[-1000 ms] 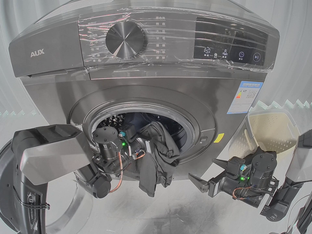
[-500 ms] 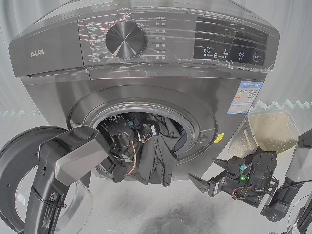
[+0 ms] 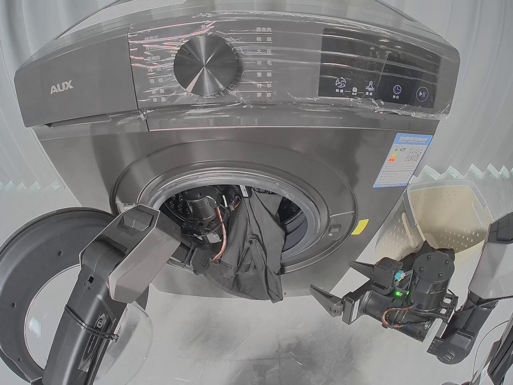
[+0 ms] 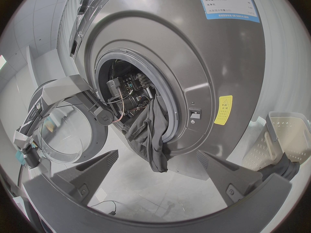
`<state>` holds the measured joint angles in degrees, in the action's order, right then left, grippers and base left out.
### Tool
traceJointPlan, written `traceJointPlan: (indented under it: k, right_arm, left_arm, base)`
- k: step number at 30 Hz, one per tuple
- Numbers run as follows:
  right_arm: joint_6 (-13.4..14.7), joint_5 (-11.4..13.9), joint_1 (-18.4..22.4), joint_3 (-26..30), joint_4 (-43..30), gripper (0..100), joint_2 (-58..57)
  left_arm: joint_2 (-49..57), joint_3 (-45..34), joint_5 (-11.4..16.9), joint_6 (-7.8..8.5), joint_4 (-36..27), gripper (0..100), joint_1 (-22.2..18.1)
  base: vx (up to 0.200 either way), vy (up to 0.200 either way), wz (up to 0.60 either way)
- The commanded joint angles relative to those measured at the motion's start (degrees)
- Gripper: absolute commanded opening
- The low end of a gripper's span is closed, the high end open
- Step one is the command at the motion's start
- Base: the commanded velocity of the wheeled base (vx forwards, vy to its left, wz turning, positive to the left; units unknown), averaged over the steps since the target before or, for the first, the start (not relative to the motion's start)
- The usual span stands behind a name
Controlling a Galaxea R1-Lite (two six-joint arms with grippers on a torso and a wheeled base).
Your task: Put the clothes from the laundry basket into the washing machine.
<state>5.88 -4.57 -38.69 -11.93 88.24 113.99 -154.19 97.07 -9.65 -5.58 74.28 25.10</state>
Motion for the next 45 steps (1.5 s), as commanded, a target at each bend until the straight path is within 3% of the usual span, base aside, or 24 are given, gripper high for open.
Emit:
traceJointPlan:
  k: [1, 7, 8, 14, 26, 32, 43, 44, 45]
  right_arm:
    - [-0.08, -0.09, 0.02, 0.07, 0.01, 100, 0.35]
    - [-0.08, 0.0, 0.02, 0.07, 0.01, 100, 0.35]
    - [-0.08, 0.0, 0.11, 0.07, 0.01, 100, 0.35]
    - [-0.08, 0.0, 0.11, 0.07, 0.01, 100, 0.35]
    - [0.01, -0.09, -0.24, 0.07, 0.01, 100, 0.35]
    - [0.01, -0.09, -0.33, 0.07, 0.01, 100, 0.35]
    - [0.1, -0.09, -0.33, 0.25, 0.01, 100, 0.53]
    - [0.1, -0.09, -0.33, 0.33, 0.01, 100, 0.62]
    - [0.1, -0.09, -0.33, 0.51, 0.01, 100, 0.79]
  left_arm:
    - [-0.76, 1.28, -0.28, -0.57, -0.36, 0, -0.4]
    - [-0.15, -1.27, -0.36, -0.57, -0.36, 0, -0.58]
    - [0.29, -2.06, -0.36, -0.57, -0.36, 100, -0.58]
    - [9.25, -15.07, -0.19, -2.68, -3.26, 100, 0.12]
    - [21.91, -36.17, 4.65, -2.41, -11.0, 100, 2.76]
    - [20.5, -39.51, 6.93, -0.74, -11.44, 100, 3.64]
    - [10.4, -36.43, 6.4, 0.66, -10.38, 100, 3.38]
    - [9.69, -35.81, 6.32, 1.1, -10.38, 0, 3.2]
    - [9.17, -35.2, 6.32, 1.19, -10.38, 0, 3.11]
  base:
    - [0.0, 0.0, 0.0]
    - [0.0, 0.0, 0.0]
    - [0.0, 0.0, 0.0]
    - [0.0, 0.0, 0.0]
    - [0.0, 0.0, 0.0]
    - [0.0, 0.0, 0.0]
    - [0.0, 0.0, 0.0]
    - [0.0, 0.0, 0.0]
    - [0.0, 0.0, 0.0]
